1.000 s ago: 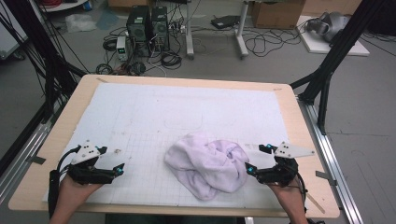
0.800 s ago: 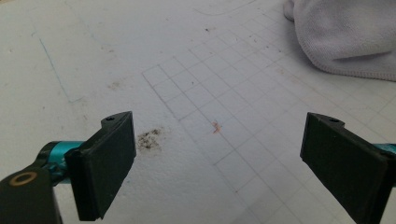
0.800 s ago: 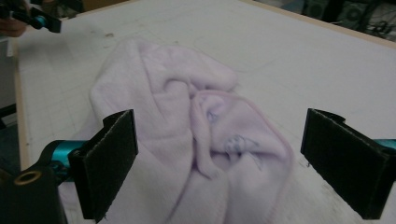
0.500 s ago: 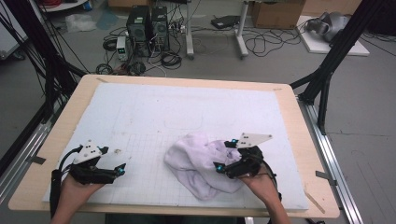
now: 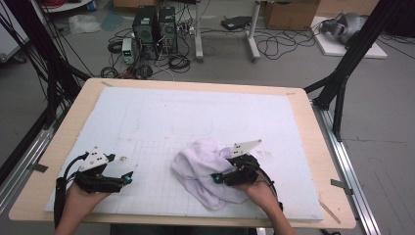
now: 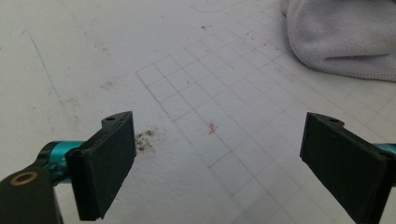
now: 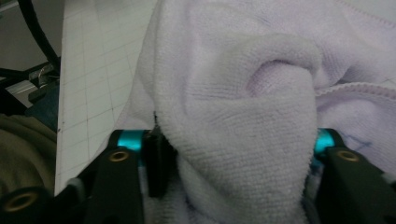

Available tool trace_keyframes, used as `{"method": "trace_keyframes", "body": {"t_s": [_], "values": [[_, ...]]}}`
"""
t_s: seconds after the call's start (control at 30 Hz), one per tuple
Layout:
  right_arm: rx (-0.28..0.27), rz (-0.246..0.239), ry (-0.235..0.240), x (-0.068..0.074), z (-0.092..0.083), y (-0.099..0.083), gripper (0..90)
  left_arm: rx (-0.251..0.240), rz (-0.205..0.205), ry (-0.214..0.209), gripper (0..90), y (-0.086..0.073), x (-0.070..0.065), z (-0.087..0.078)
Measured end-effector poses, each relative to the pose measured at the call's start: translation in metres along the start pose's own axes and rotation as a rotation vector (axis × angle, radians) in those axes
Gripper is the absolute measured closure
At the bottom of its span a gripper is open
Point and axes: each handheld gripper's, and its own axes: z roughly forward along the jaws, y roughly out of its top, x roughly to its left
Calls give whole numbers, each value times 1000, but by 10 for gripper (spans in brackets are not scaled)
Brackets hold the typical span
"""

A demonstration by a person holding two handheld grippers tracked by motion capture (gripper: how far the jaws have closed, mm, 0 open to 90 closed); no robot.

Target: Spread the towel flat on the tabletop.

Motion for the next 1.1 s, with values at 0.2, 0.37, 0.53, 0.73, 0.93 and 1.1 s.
{"method": "trace_keyframes", "body": {"t_s": [0.2, 0.37, 0.53, 0.73, 0.93, 1.1], "values": [[-36, -93, -23, 6, -7, 31, 541, -8, -7, 0, 112, 1, 1, 0], [-98, -161, -9, 13, -7, 69, 542, -19, -10, 3, 112, 2, 3, -2], [-74, -192, 63, 20, 15, 82, 526, -36, -11, -1, 112, 4, 4, -4], [39, -156, 43, 17, 43, 57, 294, -50, 11, -39, 115, 15, -3, 0], [-80, -157, -42, 20, -14, 54, 236, -45, 41, -93, 186, 29, -8, 10], [-89, -101, -47, 7, -21, 46, 339, -47, 88, -147, 230, 53, -22, 33]]}}
